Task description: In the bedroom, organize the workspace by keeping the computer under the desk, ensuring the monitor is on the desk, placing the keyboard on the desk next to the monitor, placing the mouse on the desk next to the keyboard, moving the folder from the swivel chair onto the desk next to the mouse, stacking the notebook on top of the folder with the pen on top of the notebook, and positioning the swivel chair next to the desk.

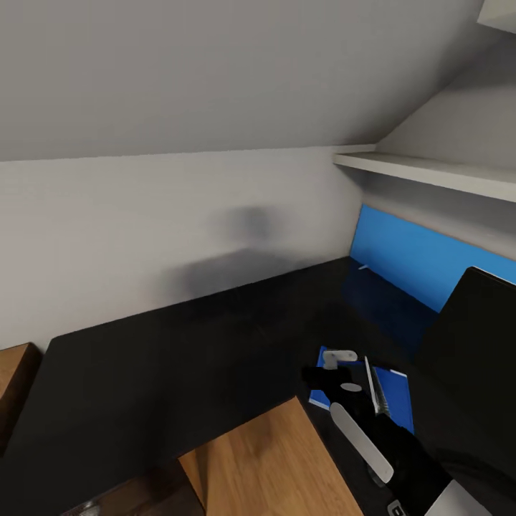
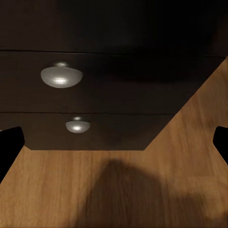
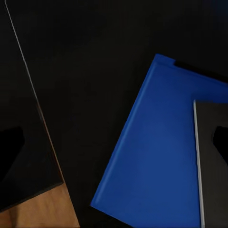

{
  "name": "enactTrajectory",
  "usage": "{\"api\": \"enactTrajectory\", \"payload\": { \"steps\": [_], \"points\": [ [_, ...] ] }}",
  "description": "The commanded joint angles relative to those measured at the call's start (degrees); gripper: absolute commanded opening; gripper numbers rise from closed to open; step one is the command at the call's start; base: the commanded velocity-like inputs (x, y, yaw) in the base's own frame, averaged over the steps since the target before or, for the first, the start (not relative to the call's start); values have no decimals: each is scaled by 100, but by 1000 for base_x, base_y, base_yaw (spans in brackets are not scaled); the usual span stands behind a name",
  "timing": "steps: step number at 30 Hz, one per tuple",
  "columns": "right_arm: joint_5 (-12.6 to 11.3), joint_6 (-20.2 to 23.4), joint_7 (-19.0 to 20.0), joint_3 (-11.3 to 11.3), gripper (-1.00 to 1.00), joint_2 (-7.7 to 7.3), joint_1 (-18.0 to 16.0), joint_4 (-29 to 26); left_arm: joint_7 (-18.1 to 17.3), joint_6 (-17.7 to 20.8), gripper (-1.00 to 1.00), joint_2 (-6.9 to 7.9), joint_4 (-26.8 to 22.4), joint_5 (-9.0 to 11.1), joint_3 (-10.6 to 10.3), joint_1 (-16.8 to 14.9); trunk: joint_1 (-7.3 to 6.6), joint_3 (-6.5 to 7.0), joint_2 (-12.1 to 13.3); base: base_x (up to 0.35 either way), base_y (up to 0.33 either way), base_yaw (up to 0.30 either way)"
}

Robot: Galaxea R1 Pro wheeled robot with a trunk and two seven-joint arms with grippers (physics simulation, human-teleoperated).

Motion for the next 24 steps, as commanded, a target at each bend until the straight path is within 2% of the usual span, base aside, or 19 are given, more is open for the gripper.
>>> {"api": "enactTrajectory", "payload": {
  "steps": [1, 4, 5, 8, 9, 10, 19, 24],
  "points": [
    [-46, -10, -53, 33, 100, -6, -8, -7, -10, -20, 100, 1, 4, 60, -45, -4, 1, -6, -5, 0, 0, 13],
    [-46, -62, -53, 105, 100, -5, -8, -11, -9, -20, 100, 3, 4, 60, -45, -4, 1, -6, -5, 0, 0, 8],
    [-42, -113, -56, 314, 100, -1, -8, -17, -6, -20, 100, 5, 4, 60, -45, -4, 1, -6, -5, -7, 0, 6],
    [-41, -256, -58, 521, 100, 26, -8, 2, -4, -18, 100, 6, 4, 60, -45, -4, 1, -7, -5, -102, 0, 91],
    [-34, -450, -62, 719, 100, 59, -8, 15, -4, -19, 100, 6, 4, 60, -45, -6, 1, -9, -5, -235, 0, 207],
    [-34, -538, -65, 812, 100, 68, -8, 22, -4, -19, 100, 6, 4, 60, -45, -5, 1, -11, -5, -267, 0, 226],
    [-30, -727, -65, 1272, 100, 90, -8, 26, -4, -19, 100, 6, 4, 60, -45, -4, 1, -32, -5, -306, 0, 248],
    [-34, -750, -62, 1359, 100, 92, -8, 27, -4, -18, 100, 6, 4, 60, -45, -4, 1, -45, -5, -325, 0, 258]
  ]
}}
